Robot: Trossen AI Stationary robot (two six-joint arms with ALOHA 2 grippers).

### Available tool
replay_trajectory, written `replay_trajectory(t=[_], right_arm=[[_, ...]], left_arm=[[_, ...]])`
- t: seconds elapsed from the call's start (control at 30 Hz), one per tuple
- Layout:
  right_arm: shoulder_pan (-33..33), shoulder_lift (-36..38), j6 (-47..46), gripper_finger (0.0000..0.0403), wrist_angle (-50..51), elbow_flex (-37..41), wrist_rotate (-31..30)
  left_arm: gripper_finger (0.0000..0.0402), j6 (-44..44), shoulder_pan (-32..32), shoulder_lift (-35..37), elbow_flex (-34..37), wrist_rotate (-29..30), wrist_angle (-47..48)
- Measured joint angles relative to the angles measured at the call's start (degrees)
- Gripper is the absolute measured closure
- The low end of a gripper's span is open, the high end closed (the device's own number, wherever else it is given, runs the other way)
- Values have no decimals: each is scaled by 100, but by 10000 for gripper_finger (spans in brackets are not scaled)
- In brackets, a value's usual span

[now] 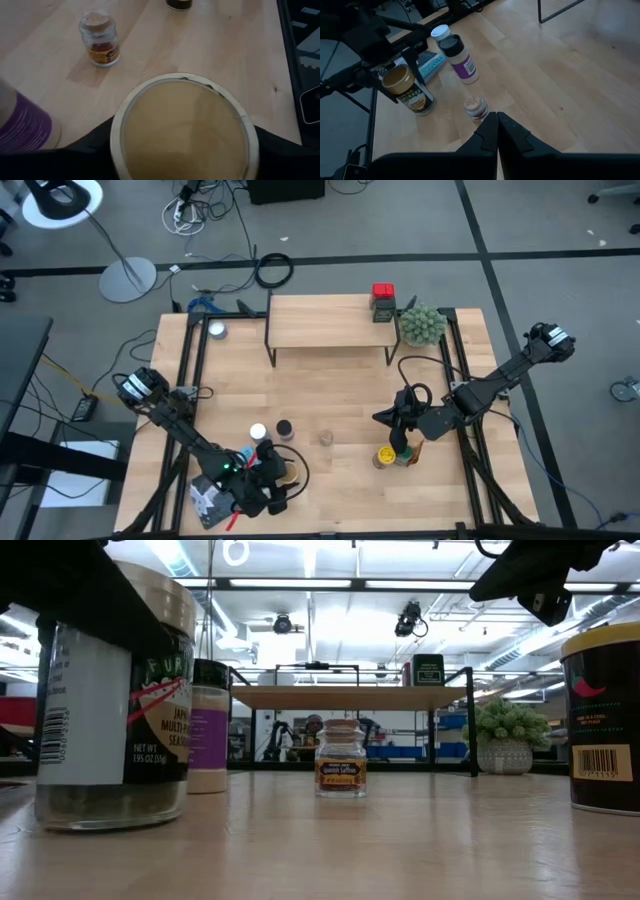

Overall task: Shelf spices
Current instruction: Put the gold seasoning bottle on the shelf

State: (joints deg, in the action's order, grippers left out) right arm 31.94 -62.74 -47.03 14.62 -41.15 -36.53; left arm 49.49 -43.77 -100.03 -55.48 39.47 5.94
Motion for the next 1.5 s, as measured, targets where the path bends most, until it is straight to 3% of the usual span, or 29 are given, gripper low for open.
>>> replay_trajectory(t=[0.5, 0.73, 0.97, 1.13, 1.27, 1.5], right_arm=[[-1, 0, 0, 400, 2, 0, -1], [2, 0, 0, 401, 2, 0, -2], [97, -3, 9, 399, -180, 83, -9], [189, -3, -22, 401, -637, 378, 2], [258, -3, -176, 399, -652, 462, 9], [282, -3, 220, 401, -977, 463, -8]], left_arm=[[128, -150, 2, -11, -159, -118, 57], [129, -747, 160, 23, -912, -147, 954], [129, -2268, 605, 681, -1615, -383, 1636], [129, -3507, 1271, 1578, -1631, -467, 1838], [129, -4335, 2162, 2212, -1641, -942, 2172], [129, -5536, 4190, 2637, -1641, -2752, 2166]])
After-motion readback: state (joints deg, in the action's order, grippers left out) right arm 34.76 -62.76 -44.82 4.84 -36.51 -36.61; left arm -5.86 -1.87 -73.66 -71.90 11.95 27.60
